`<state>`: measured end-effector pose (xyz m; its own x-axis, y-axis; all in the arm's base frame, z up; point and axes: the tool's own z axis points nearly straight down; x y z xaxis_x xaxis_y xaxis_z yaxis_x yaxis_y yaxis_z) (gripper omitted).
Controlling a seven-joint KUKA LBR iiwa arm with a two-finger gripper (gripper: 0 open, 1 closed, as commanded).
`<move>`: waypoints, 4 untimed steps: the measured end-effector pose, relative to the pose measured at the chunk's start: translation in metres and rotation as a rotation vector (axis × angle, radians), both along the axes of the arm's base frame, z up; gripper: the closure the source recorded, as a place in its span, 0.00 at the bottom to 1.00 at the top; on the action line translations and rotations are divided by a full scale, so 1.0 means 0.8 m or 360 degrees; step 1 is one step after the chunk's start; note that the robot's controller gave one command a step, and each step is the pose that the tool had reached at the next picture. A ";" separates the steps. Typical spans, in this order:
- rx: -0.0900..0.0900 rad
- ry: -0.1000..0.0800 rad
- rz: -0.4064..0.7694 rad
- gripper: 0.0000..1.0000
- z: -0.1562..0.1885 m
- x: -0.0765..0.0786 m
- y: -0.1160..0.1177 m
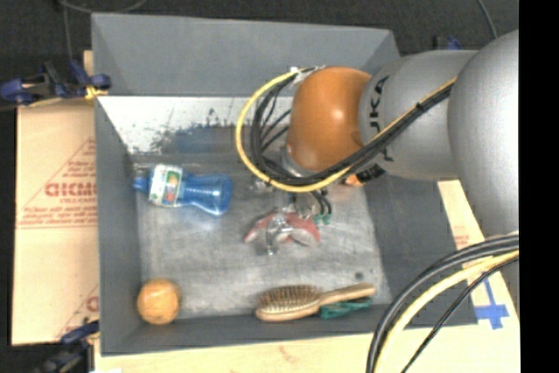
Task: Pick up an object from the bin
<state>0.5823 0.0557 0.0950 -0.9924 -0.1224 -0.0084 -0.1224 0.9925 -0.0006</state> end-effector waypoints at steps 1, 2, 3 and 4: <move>-0.0003 0.0004 0.0034 0.00 0.029 -0.003 -0.050; 0.0000 0.0010 0.0031 0.00 0.008 0.000 -0.051; -0.0002 0.0003 0.0080 0.00 -0.029 -0.007 -0.094; 0.0003 -0.0008 -0.0104 1.00 -0.026 -0.011 -0.094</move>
Offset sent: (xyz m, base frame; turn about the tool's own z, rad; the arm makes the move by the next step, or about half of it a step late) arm -0.0005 -0.0410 0.0050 -0.0220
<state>0.5735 -0.0197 0.0743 -0.9982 -0.0576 -0.0135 -0.0577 0.9983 0.0011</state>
